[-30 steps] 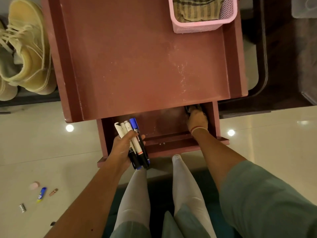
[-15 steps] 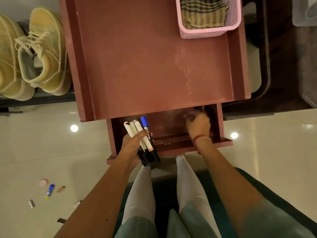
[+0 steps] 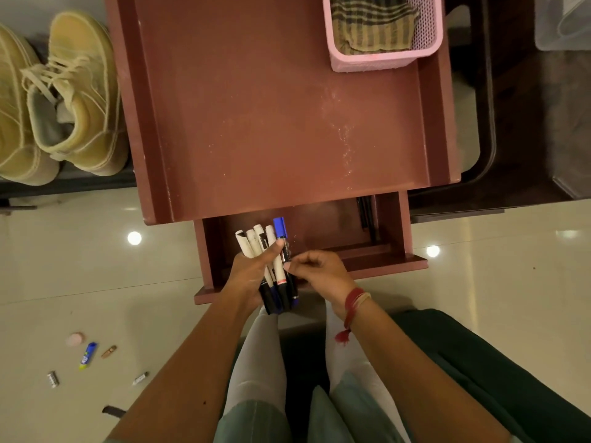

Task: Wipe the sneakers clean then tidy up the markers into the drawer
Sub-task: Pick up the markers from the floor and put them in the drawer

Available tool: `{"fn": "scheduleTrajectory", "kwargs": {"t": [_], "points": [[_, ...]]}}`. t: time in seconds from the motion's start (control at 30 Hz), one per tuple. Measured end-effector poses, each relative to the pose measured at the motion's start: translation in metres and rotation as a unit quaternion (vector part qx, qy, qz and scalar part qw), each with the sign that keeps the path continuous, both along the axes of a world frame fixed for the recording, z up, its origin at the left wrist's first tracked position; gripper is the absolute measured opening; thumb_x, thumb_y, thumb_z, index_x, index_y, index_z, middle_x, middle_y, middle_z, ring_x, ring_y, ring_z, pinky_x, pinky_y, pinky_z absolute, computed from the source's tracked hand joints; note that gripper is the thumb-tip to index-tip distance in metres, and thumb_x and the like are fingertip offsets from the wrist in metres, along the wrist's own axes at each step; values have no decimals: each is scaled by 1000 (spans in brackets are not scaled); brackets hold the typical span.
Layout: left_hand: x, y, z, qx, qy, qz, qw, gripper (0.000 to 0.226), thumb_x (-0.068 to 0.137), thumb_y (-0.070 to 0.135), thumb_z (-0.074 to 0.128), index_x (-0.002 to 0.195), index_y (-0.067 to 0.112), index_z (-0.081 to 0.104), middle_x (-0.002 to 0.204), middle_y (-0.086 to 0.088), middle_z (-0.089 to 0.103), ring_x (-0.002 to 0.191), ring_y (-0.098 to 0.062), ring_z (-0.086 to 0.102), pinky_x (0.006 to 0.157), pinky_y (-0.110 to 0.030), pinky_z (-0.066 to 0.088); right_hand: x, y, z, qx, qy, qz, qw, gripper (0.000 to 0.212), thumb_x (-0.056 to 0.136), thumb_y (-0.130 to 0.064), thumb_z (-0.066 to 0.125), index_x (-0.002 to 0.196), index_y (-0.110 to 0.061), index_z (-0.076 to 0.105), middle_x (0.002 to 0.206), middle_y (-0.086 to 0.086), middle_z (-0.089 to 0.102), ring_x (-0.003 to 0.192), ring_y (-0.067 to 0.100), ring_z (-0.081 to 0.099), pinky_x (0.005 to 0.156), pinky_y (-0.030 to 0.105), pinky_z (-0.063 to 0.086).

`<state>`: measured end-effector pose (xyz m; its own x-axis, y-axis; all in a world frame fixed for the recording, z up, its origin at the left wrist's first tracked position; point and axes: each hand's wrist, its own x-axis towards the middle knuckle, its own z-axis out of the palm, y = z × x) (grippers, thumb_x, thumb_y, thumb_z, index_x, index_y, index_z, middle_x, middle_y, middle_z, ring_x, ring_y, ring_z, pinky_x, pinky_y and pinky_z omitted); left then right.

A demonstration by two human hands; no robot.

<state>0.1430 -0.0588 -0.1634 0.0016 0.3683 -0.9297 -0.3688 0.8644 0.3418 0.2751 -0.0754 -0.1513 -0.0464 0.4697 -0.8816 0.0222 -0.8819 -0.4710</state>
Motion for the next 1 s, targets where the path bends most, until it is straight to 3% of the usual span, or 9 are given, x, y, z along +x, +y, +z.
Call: {"fn": "scheduleTrajectory", "kwargs": {"t": [0.13,0.23,0.4,0.6,0.7,0.77,0.83,0.9,1.0], "points": [[7,2,1,1,15,22,1000,16,81,18,70,94,8,68,83,-6,72,80,-19,69,71,-34,56,24,6,2,-26,-40,-12,999,15,80,-16,72,87,-4,71,88,10,72,86,23,68,83,38,56],[6,7,-1,-14,8,29,999,17,84,21,67,97,10,67,90,-5,72,84,-17,69,73,-33,54,54,21,-13,-29,-129,-5,991,9,80,-19,72,83,-11,69,83,2,68,80,15,64,77,31,54],[0,11,-8,-14,-41,21,999,18,89,7,54,104,9,64,94,-7,72,87,-19,68,85,-37,53,86,53,-77,24,-372,85,924,20,82,-26,69,92,-9,72,94,12,71,89,30,66,80,32,51],[-7,8,-14,-13,-5,-23,1000,24,88,5,56,111,6,62,99,-9,72,83,-18,70,67,-33,55,95,57,-121,-1,-461,124,879,22,86,-16,63,104,-3,66,106,17,68,99,35,65,81,39,53],[-10,9,-13,-28,21,-53,998,27,84,12,67,111,9,66,102,-9,71,87,-21,69,67,-38,55,90,60,-107,13,-417,70,906,23,84,-20,68,101,-5,67,106,16,68,100,33,64,83,34,50],[-6,13,-11,-40,36,-43,998,24,81,12,71,105,9,68,97,-9,71,88,-25,68,72,-42,55,75,57,-78,23,-308,47,950,26,81,-28,71,100,-11,67,102,13,69,96,28,66,85,35,52],[0,16,-10,-44,51,-21,998,17,79,11,73,96,9,68,88,-9,70,83,-26,68,77,-44,55,50,45,-40,5,-152,91,984,23,78,-37,73,93,-20,66,95,4,70,87,19,67,76,32,53],[5,17,-10,-34,47,-11,998,16,78,9,74,92,8,67,85,-10,69,78,-26,68,79,-45,55,29,32,-17,-10,-47,146,988,27,77,-36,74,96,-18,68,94,-2,69,84,12,65,70,25,51],[9,18,-12,-29,24,-6,999,19,76,8,75,93,6,68,89,-14,70,84,-31,69,80,-49,56,13,20,-8,1,-4,106,994,25,76,-23,76,98,-13,69,97,3,71,92,17,67,83,34,55]]}}
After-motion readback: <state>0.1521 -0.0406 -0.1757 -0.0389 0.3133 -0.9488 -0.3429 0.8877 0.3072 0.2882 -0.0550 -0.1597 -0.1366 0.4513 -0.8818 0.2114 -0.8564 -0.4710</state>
